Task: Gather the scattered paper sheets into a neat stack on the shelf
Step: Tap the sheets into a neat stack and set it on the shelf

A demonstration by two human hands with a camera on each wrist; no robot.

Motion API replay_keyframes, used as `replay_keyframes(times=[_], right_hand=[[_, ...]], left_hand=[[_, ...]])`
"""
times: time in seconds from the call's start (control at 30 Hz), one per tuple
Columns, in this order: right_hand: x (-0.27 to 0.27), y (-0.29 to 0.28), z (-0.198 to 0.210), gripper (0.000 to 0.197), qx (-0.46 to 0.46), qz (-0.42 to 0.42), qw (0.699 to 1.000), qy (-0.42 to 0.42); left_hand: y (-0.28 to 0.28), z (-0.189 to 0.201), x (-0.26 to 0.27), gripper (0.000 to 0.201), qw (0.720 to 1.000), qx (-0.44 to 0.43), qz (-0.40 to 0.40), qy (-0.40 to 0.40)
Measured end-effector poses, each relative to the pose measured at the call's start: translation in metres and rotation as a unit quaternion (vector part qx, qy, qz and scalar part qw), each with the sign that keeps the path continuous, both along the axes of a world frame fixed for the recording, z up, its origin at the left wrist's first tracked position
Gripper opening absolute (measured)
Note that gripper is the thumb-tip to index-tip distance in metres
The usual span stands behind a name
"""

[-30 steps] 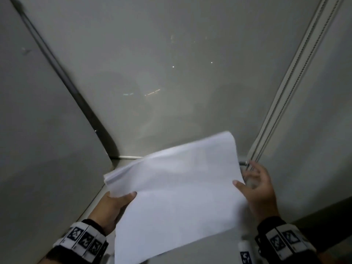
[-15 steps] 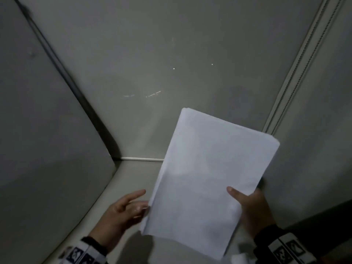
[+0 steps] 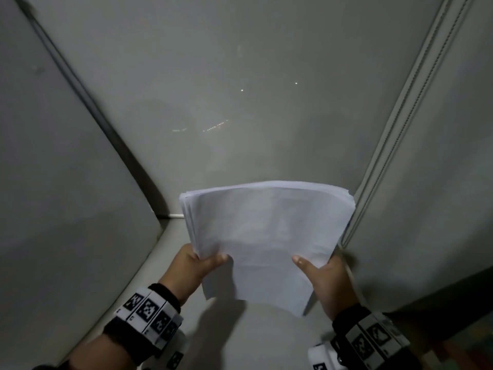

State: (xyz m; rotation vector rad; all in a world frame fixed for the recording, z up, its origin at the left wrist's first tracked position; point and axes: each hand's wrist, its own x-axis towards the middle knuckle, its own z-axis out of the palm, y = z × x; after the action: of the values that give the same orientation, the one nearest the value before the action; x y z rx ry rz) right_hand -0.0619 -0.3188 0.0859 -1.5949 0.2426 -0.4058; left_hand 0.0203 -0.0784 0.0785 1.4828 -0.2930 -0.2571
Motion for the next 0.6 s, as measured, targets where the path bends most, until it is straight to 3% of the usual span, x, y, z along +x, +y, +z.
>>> replay_keyframes(times=[0.07, 0.17, 0.2, 0.3, 0.4, 0.5, 0.6], right_hand=[[-0.004, 0.001, -0.02, 0.015, -0.015, 0.013, 0.998, 0.056], [-0.008, 0.008, -0.044, 0.026, -0.028, 0.014, 0.993, 0.118], [-0.008, 0.01, -0.048, 0.024, -0.022, 0.007, 0.992, 0.124], [-0.006, 0.012, -0.047, 0.014, 0.001, -0.002, 0.992, 0.129], [-0.007, 0.012, -0.04, 0.018, 0.006, 0.023, 0.993, 0.114], [-0.008, 0.008, -0.024, 0.025, -0.015, 0.028, 0.997, 0.07], [-0.005, 0.002, 0.013, 0.034, -0.031, 0.027, 0.999, -0.026]], left_hand=[[0.003, -0.016, -0.004, 0.04, 0.998, 0.044, -0.007, 0.034], [0.007, -0.044, -0.01, 0.085, 0.993, 0.099, -0.023, 0.059], [0.008, -0.05, -0.011, 0.089, 0.992, 0.101, -0.02, 0.066], [0.009, -0.055, -0.01, 0.067, 0.993, 0.084, -0.018, 0.084], [0.014, -0.045, -0.008, 0.081, 0.995, 0.066, -0.041, 0.058], [0.02, -0.021, -0.006, 0.082, 1.0, 0.025, -0.014, -0.002], [0.018, 0.014, -0.006, 0.054, 0.994, -0.052, 0.006, -0.092]])
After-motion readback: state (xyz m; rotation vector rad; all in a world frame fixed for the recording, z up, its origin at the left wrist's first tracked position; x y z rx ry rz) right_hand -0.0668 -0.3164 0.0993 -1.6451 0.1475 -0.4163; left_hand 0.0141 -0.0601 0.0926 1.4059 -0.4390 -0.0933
